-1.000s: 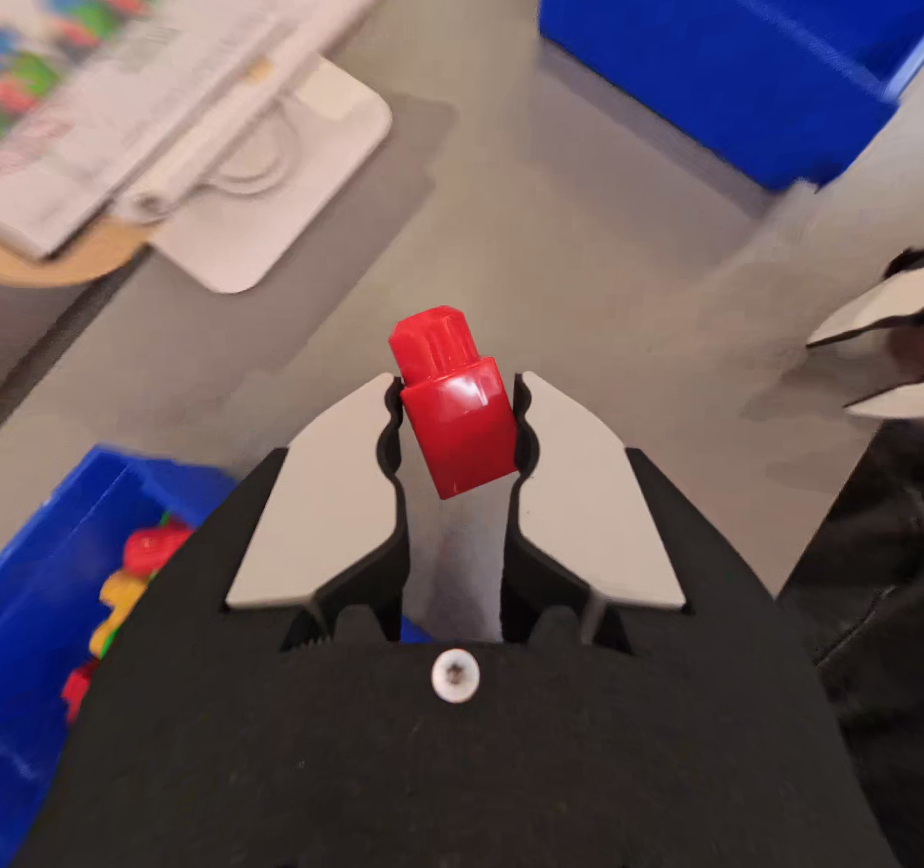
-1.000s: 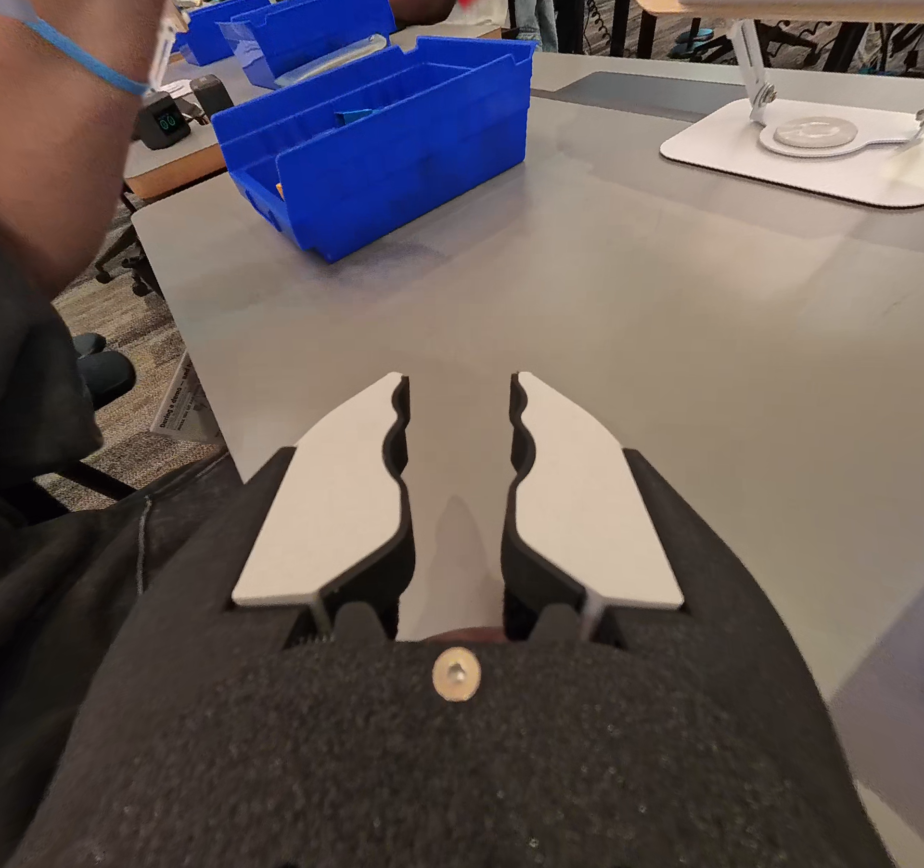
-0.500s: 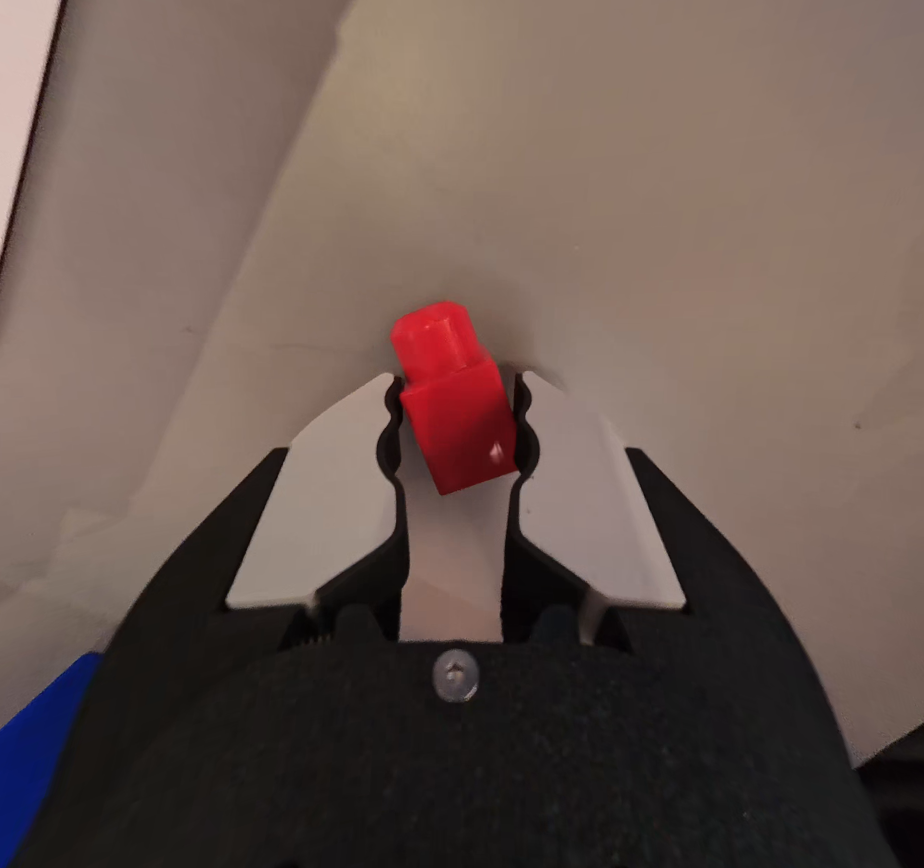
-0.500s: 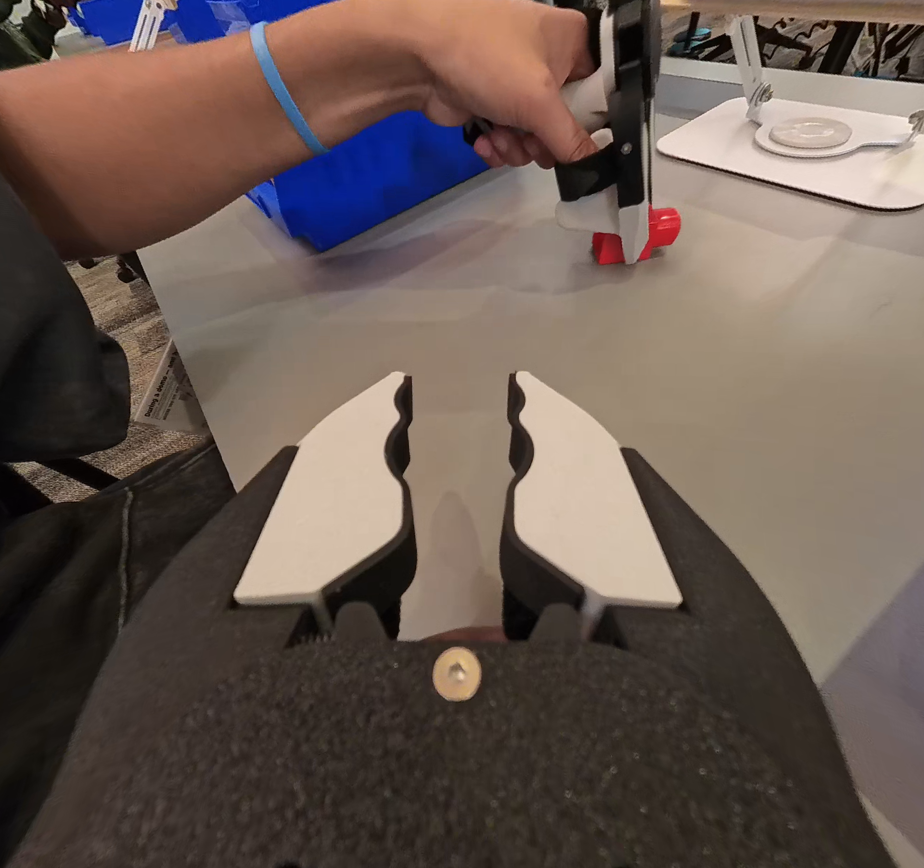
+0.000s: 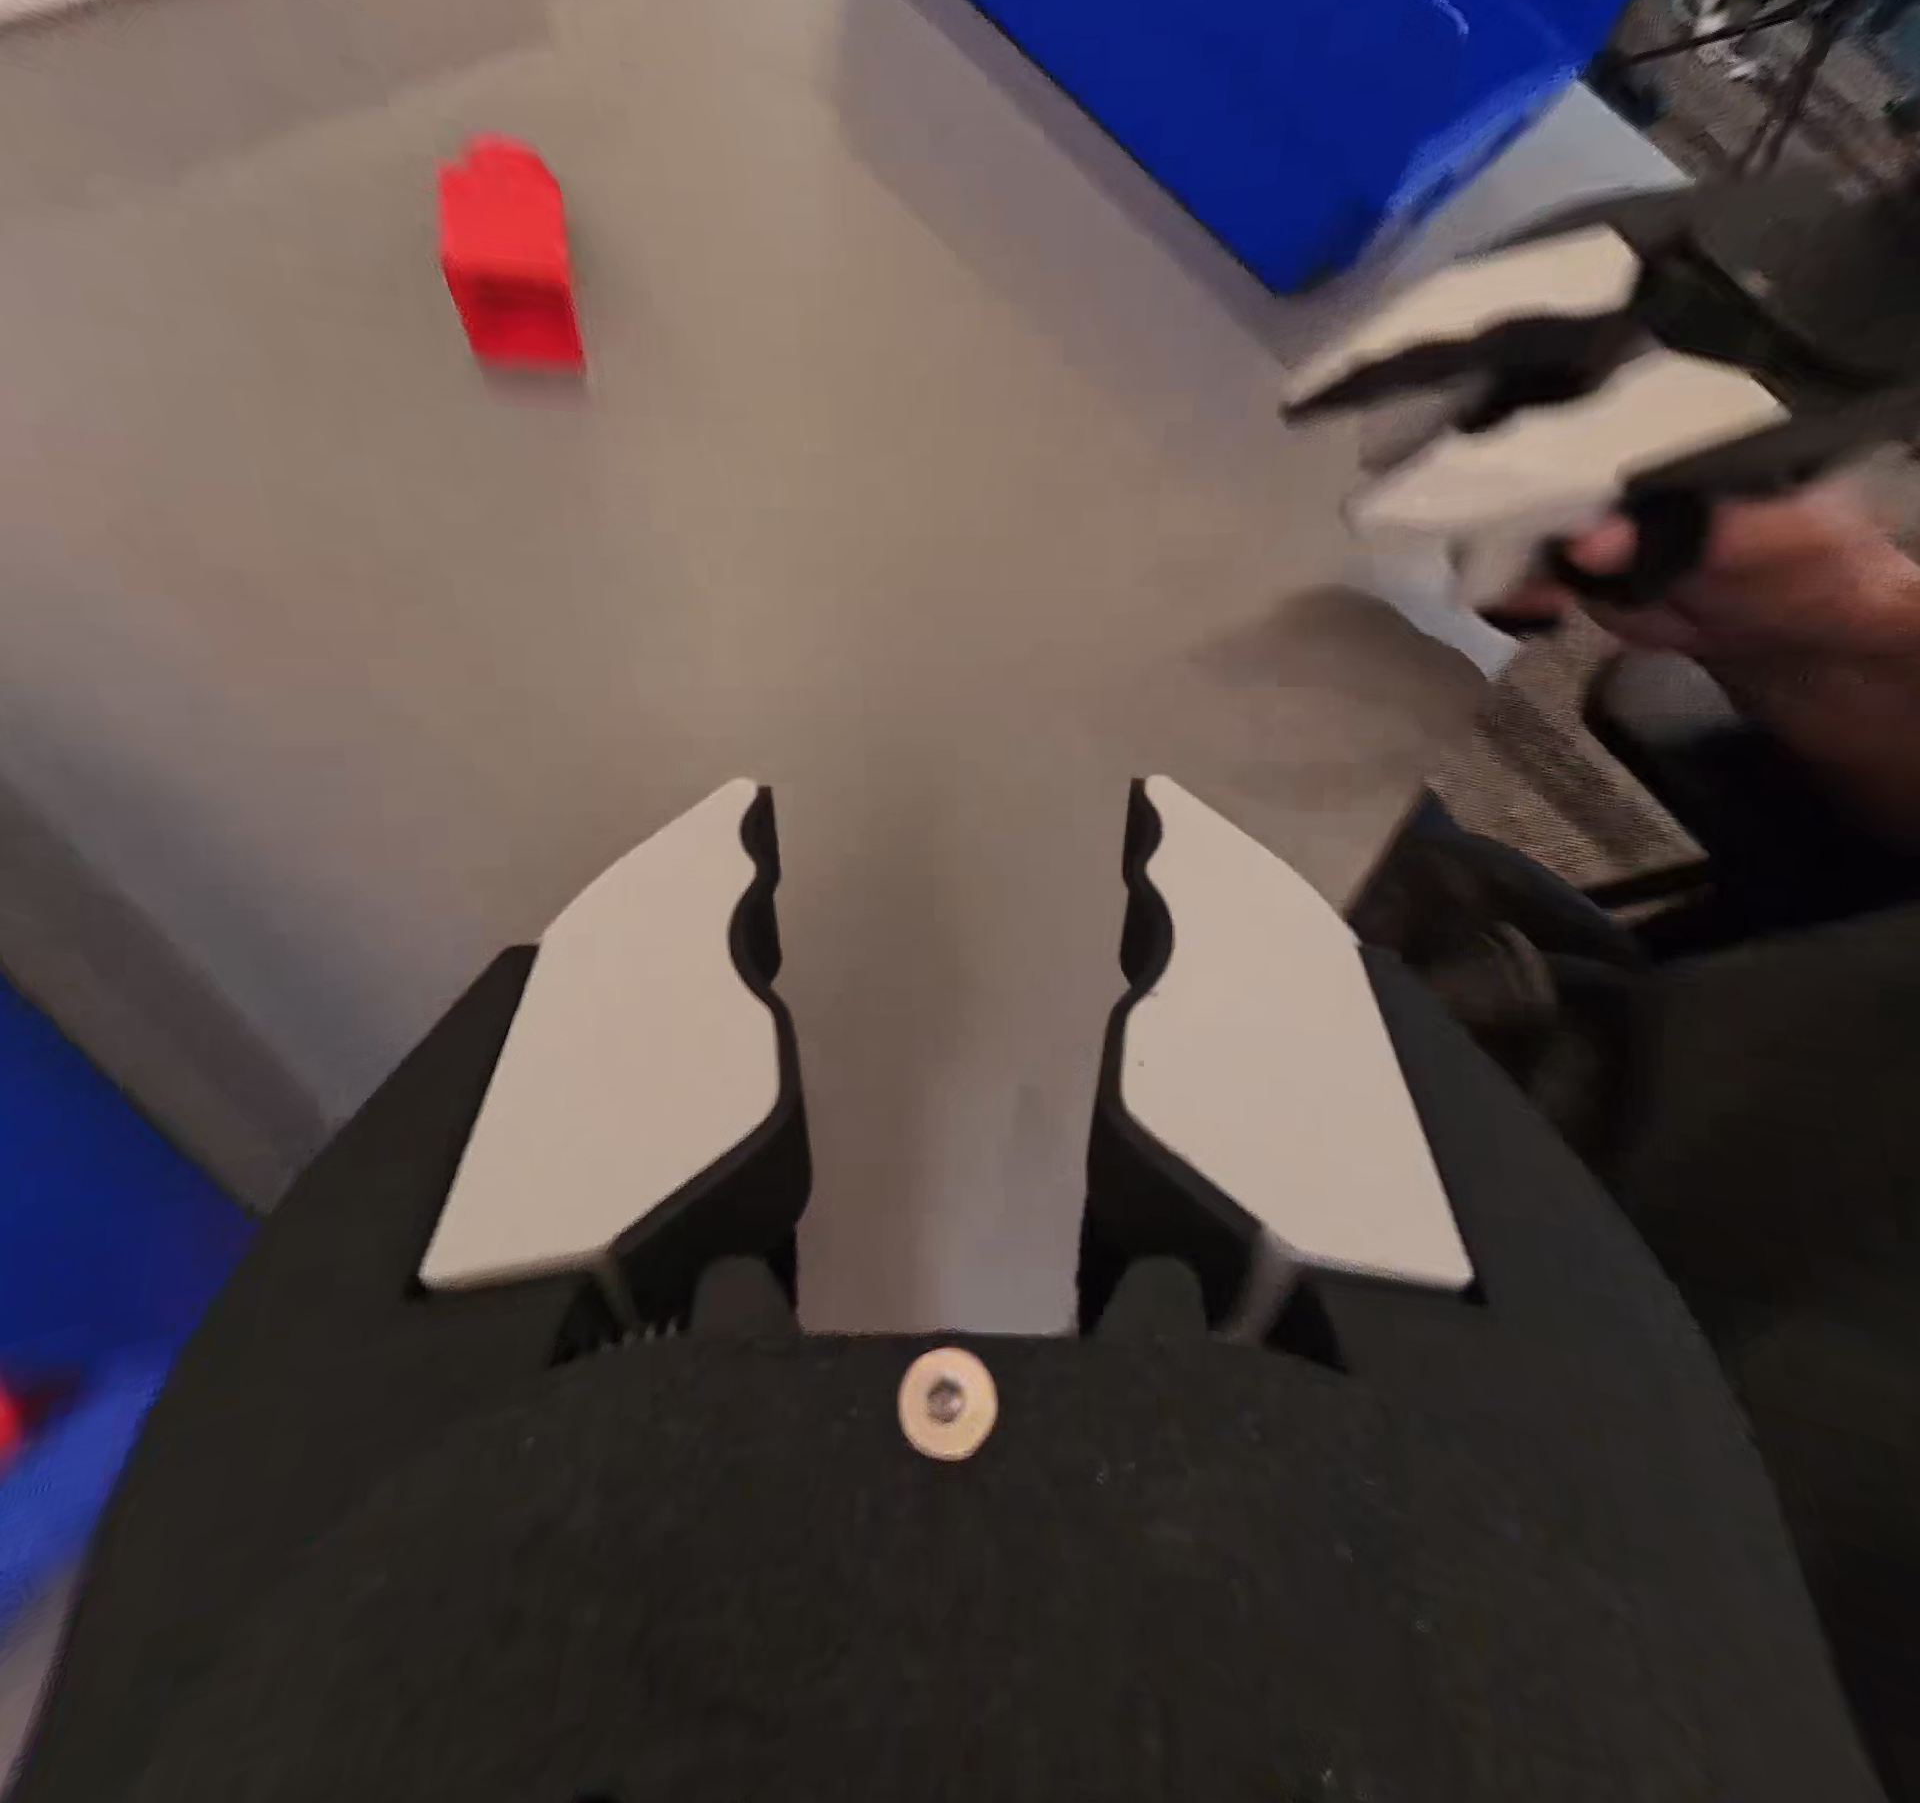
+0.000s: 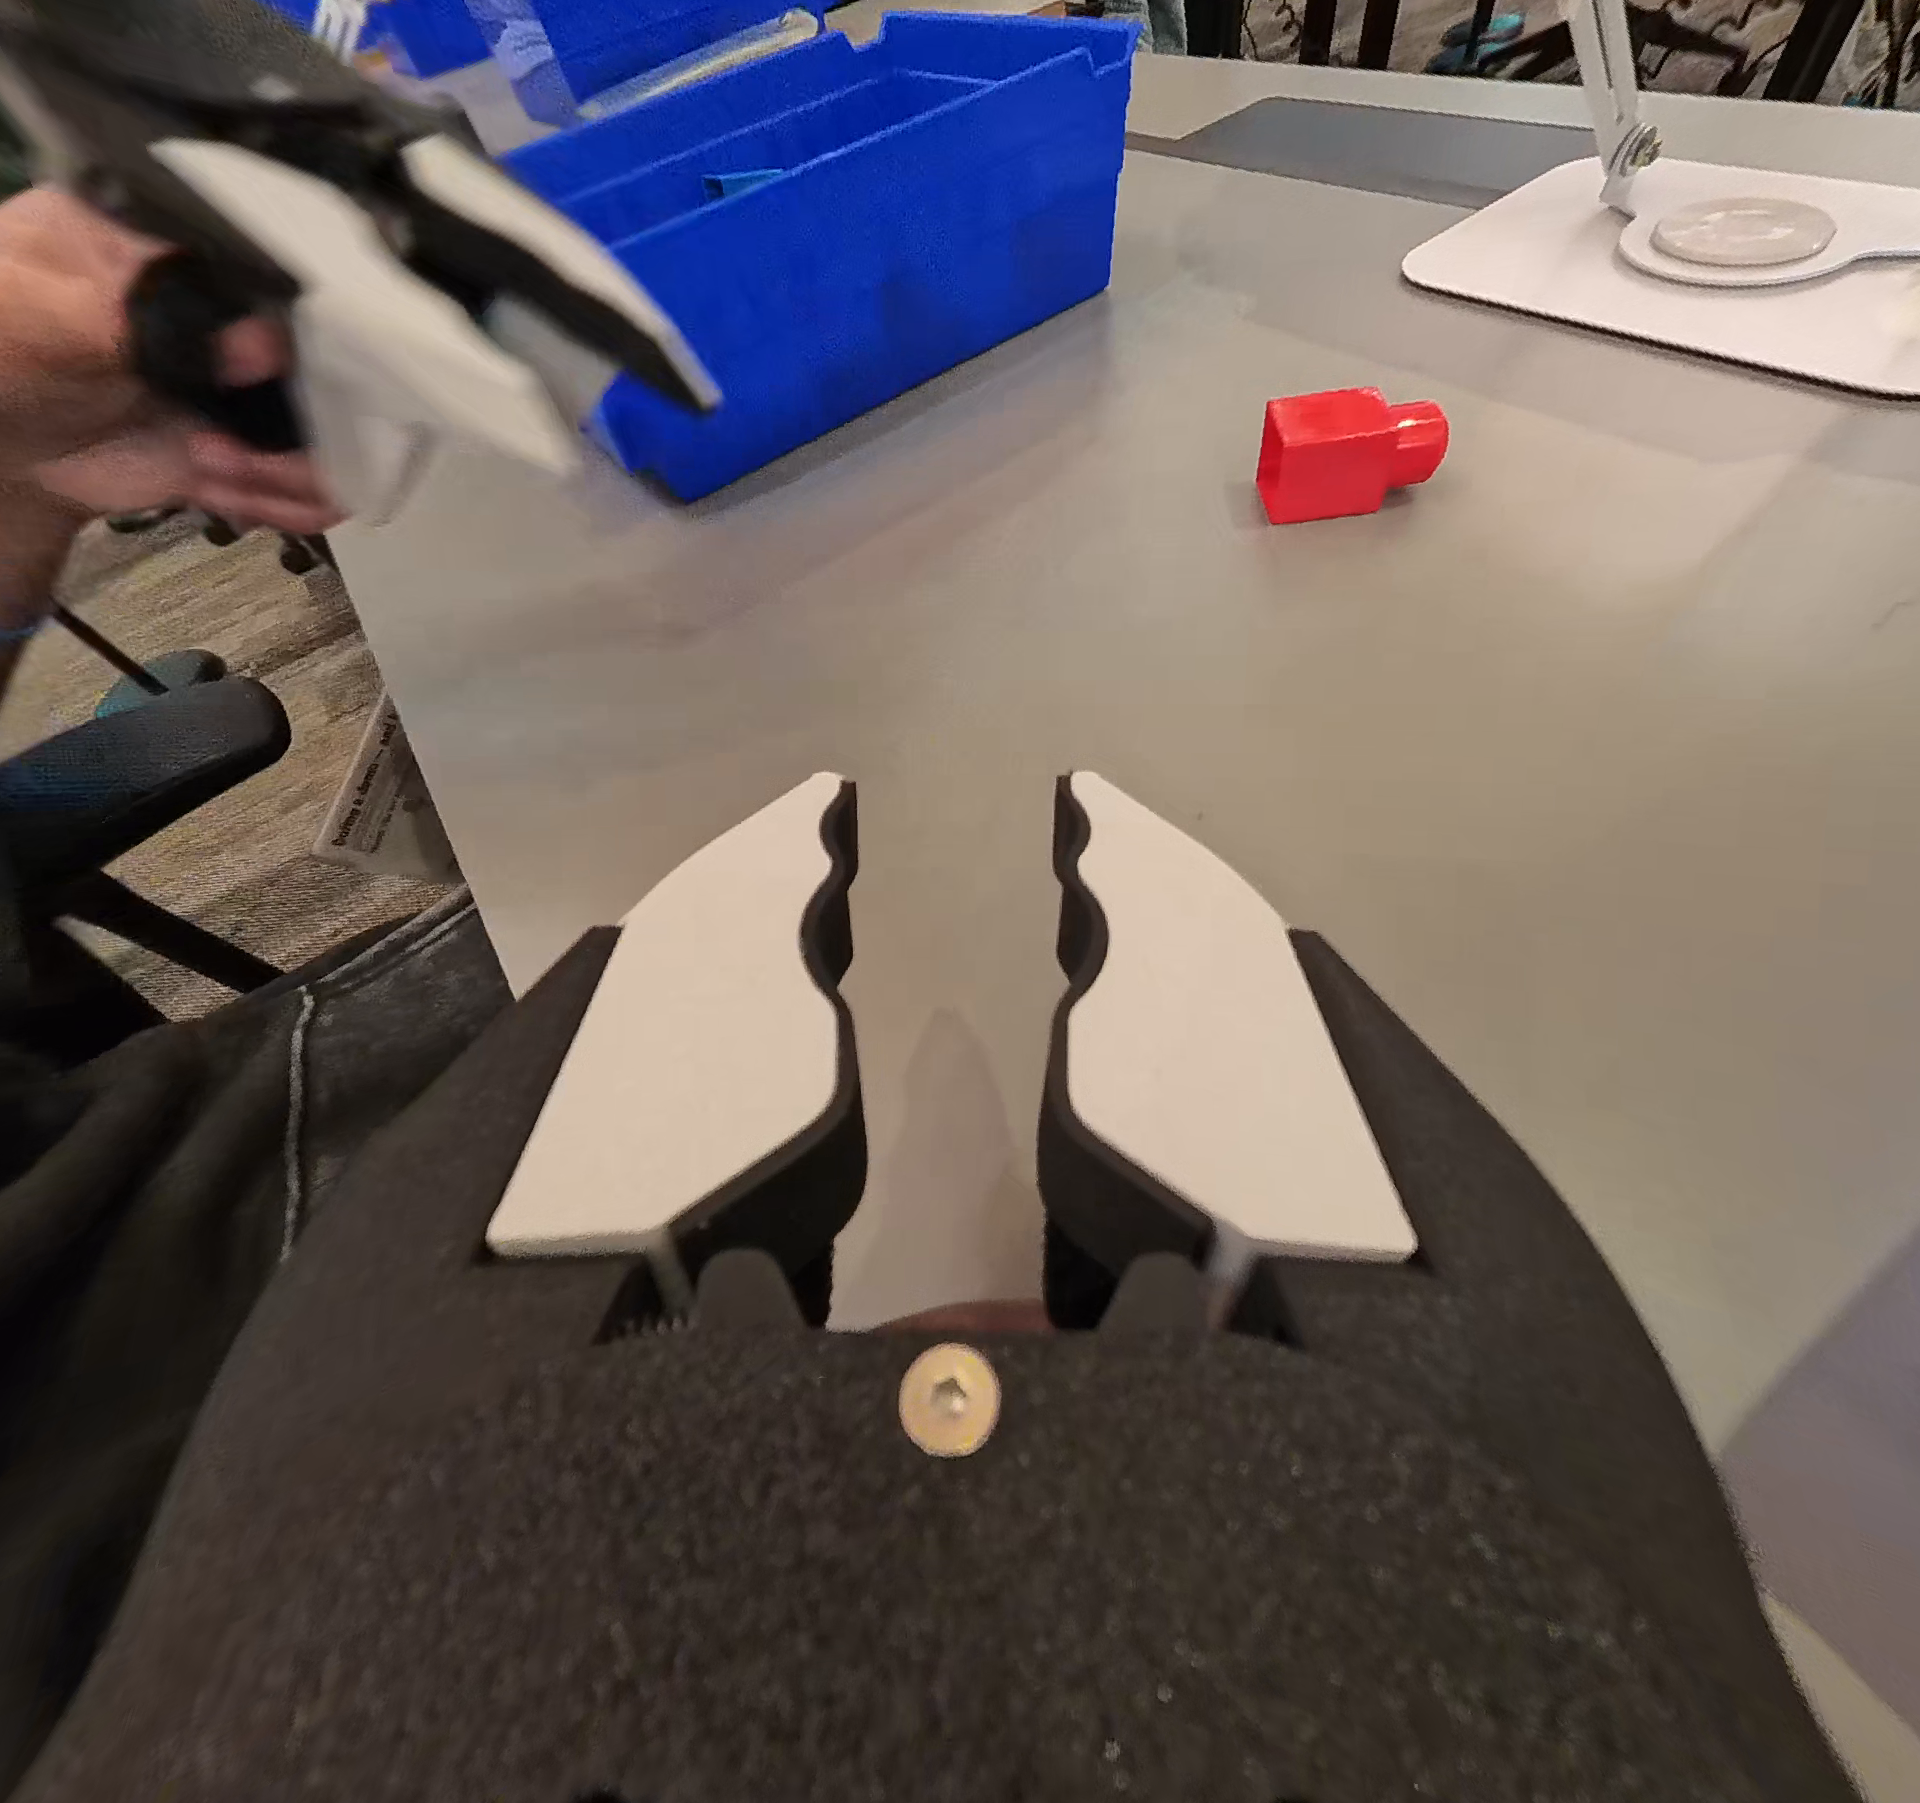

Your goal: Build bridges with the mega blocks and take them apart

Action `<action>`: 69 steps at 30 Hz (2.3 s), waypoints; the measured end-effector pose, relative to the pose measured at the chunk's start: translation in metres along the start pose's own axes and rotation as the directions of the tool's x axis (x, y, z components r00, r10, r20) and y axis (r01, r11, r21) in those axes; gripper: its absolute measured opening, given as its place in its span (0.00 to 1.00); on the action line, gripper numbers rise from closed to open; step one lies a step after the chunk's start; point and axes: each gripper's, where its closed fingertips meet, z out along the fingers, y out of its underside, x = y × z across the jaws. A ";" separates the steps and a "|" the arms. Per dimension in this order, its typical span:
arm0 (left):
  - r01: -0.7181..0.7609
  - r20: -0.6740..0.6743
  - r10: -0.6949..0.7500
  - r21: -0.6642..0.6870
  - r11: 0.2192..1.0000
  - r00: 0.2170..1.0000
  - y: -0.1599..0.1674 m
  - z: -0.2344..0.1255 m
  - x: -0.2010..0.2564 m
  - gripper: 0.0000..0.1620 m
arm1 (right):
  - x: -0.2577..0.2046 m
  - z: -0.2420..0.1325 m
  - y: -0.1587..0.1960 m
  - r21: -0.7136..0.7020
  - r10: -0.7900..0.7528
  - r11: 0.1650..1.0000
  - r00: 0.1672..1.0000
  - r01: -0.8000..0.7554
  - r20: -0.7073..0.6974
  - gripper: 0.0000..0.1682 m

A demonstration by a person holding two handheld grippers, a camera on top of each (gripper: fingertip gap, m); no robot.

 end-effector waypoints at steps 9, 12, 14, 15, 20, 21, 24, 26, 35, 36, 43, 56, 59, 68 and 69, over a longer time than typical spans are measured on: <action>0.099 0.222 -0.108 0.051 0.994 0.969 0.038 -0.097 -0.053 0.41 | -0.004 0.008 0.005 -0.025 0.008 1.000 1.000 -0.008 0.017 0.21; 0.160 0.369 -0.160 0.030 0.987 0.916 0.017 -0.111 -0.118 0.45 | -0.007 0.011 0.004 -0.032 -0.008 0.999 1.000 0.009 0.020 0.21; 0.238 0.476 -0.226 0.037 0.971 0.850 -0.001 -0.115 -0.176 0.51 | -0.010 0.014 0.004 -0.036 -0.007 0.999 1.000 0.008 0.028 0.21; 0.286 0.506 -0.278 0.063 0.956 0.817 -0.011 -0.114 -0.203 0.53 | -0.011 0.015 0.003 -0.036 -0.005 0.999 0.999 0.006 0.036 0.21; 0.575 0.511 -0.552 0.131 0.808 0.659 -0.024 -0.093 -0.292 0.66 | -0.013 0.021 0.005 -0.049 -0.009 0.999 0.999 0.012 0.048 0.21; 0.618 0.522 -0.582 0.127 0.776 0.623 -0.021 -0.089 -0.302 0.68 | -0.013 0.021 0.007 -0.053 -0.008 0.999 0.999 0.010 0.051 0.21; 0.690 0.572 -0.614 0.112 0.715 0.544 -0.017 -0.081 -0.321 0.66 | -0.012 0.022 0.012 -0.063 -0.011 0.998 0.999 0.014 0.050 0.21; 0.731 0.597 -0.635 0.115 0.673 0.491 -0.015 -0.081 -0.330 0.65 | -0.012 0.022 0.016 -0.078 -0.010 0.997 0.999 0.014 0.051 0.21; 0.846 0.686 -0.612 -0.012 0.532 0.395 -0.004 -0.056 -0.331 0.60 | -0.012 0.022 0.020 -0.103 -0.035 0.994 0.998 0.039 0.043 0.21; 0.858 0.691 -0.615 -0.015 0.513 0.380 0.000 -0.055 -0.333 0.58 | -0.011 0.021 0.020 -0.102 -0.038 0.994 0.998 0.042 0.040 0.21; 0.880 0.715 -0.579 -0.109 0.462 0.393 0.012 -0.059 -0.331 0.47 | -0.004 0.018 0.023 -0.112 -0.032 0.993 0.999 0.035 0.029 0.21; 0.115 0.329 0.011 -0.363 0.924 0.944 -0.141 -0.024 -0.171 0.47 | 0.006 0.011 0.015 -0.064 -0.036 0.997 0.999 0.034 -0.024 0.20; -0.058 0.177 0.156 -0.461 0.885 0.972 -0.119 0.018 -0.111 0.47 | 0.010 0.009 0.012 -0.046 -0.031 0.998 0.999 0.030 -0.036 0.20; -0.313 -0.110 0.328 -0.673 0.670 0.938 -0.026 0.115 -0.062 0.47 | 0.009 0.012 0.017 -0.063 -0.043 0.997 0.998 0.040 -0.042 0.20; -0.313 -0.118 0.320 -0.671 0.672 0.940 -0.024 0.118 -0.062 0.47 | 0.009 0.012 0.017 -0.067 -0.051 0.997 0.998 0.047 -0.046 0.20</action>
